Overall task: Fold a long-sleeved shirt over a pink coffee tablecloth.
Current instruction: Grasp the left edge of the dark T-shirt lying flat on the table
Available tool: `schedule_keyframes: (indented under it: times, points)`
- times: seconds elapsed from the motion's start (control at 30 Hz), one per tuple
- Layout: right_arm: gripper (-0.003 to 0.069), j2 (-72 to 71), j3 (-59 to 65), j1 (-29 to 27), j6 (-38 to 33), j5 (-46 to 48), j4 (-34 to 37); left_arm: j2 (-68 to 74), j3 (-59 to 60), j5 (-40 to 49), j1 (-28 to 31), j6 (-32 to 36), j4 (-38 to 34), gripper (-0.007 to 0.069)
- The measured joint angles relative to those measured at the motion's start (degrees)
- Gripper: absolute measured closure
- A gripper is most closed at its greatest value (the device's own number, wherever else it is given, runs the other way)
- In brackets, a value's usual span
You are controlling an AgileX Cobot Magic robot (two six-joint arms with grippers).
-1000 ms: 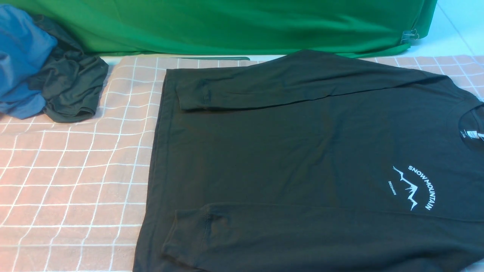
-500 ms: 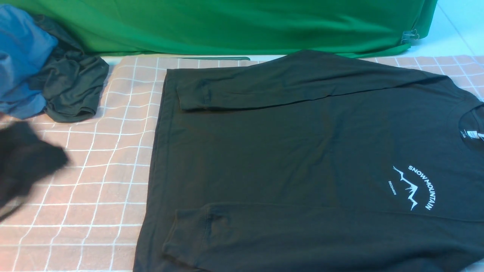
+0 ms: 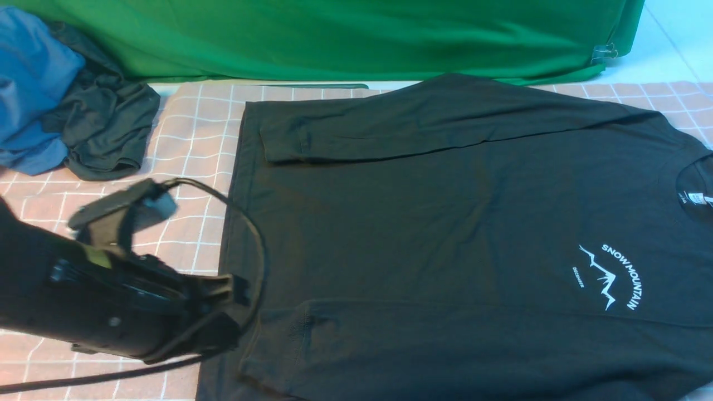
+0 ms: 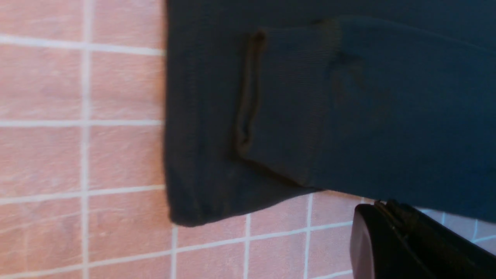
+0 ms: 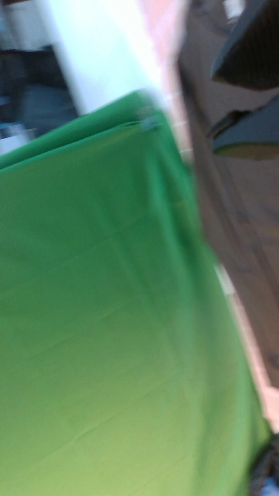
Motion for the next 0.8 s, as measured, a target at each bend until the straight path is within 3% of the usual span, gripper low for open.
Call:
schedule_keyframes:
  times: [0.03,0.2,0.43,0.57,0.77,0.8]
  points:
    - [0.0456,0.50,-0.72,0.01,0.14,0.73,0.00,0.37,-0.21,-0.15,-0.30,-0.34,0.25,0.0612]
    - [0.0617,12.83,-12.72,3.25,-3.27,16.76,0.18,9.29,-3.09,-0.89,-5.30,-1.63,5.03,0.0612]
    - [0.0620,30.83,-29.79,9.70,-12.31,38.52,0.32,18.65,-5.49,-1.08,-5.60,-1.85,10.64,0.0594]
    - [0.0620,39.04,-36.39,13.64,-14.53,48.09,0.97,20.80,-6.21,-4.01,-5.60,-1.82,13.95,0.0506]
    - [0.0620,43.29,-38.59,17.70,-14.99,48.01,1.30,24.45,-6.28,-7.27,-5.60,-1.82,14.29,0.0221]
    - [0.0619,43.34,-38.65,17.86,-14.99,47.67,1.38,24.91,-6.28,-7.45,-5.60,-1.82,14.29,0.0202]
